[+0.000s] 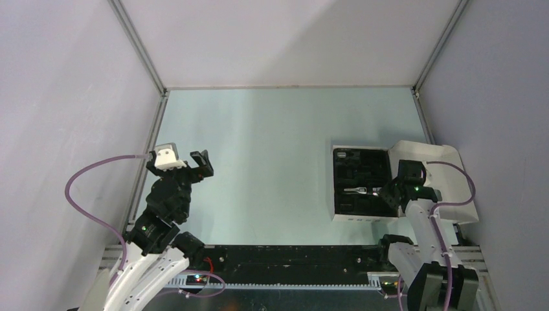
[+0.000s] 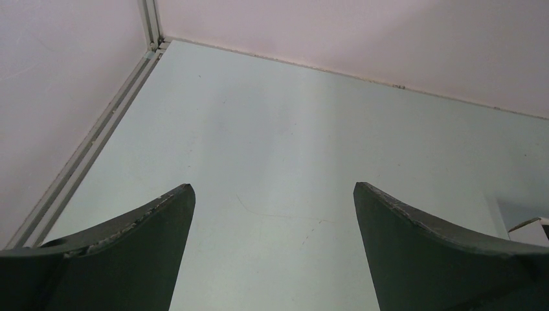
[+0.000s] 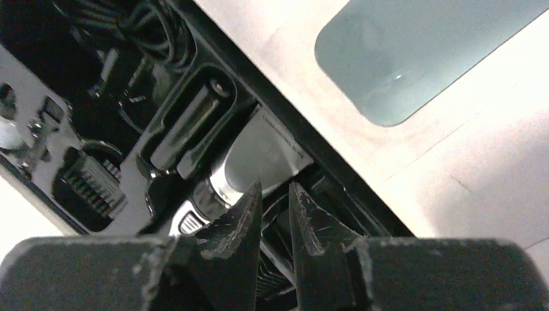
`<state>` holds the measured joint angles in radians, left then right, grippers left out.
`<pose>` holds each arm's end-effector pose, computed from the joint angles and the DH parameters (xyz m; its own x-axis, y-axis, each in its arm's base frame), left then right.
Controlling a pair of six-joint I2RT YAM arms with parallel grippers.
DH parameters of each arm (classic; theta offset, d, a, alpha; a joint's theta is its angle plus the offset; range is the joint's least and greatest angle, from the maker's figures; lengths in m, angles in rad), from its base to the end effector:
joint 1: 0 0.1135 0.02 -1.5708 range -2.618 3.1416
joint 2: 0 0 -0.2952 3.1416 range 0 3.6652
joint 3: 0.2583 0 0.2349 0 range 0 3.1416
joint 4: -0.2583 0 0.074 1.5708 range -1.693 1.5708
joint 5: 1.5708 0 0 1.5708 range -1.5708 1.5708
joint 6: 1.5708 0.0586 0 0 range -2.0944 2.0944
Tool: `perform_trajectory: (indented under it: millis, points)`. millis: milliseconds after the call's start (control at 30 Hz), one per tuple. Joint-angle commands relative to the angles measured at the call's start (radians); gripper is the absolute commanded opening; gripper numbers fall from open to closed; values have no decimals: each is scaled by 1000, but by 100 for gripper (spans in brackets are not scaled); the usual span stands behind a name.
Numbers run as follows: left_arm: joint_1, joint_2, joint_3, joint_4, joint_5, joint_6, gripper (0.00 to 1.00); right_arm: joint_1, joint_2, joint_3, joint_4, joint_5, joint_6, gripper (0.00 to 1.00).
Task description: Sort the hair-cutting tools
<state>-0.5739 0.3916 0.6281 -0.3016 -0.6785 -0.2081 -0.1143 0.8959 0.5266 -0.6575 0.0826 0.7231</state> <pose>0.0815 -0.0089 0.3299 -0.0321 -0.1708 -0.9848 -0.1123 0.9797 -0.1662 0.1361 -0.0205 0.2047 -0.5340 0.7251 -0.4348 0.6795 0.6741 0.2895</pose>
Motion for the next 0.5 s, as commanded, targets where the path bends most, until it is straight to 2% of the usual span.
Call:
perform_trajectory:
  millis: [0, 200, 267, 333, 467]
  points:
    - [-6, -4, -6, 28, -21, 16, 100, -56, -24, -47, 52, -59, 45, 26]
    - [-7, -2, -5, 28, -23, 16, 100, -62, -54, -24, 56, -105, 17, 26]
    - [-6, 1, -5, 28, -24, 16, 100, -62, -79, 13, 35, -103, -3, 29]
    - [-7, 6, -6, 28, -24, 15, 100, -62, -108, 54, 9, -93, -26, 35]
    - [-7, 10, -4, 28, -26, 13, 100, -75, -166, 120, -35, -50, -71, 54]
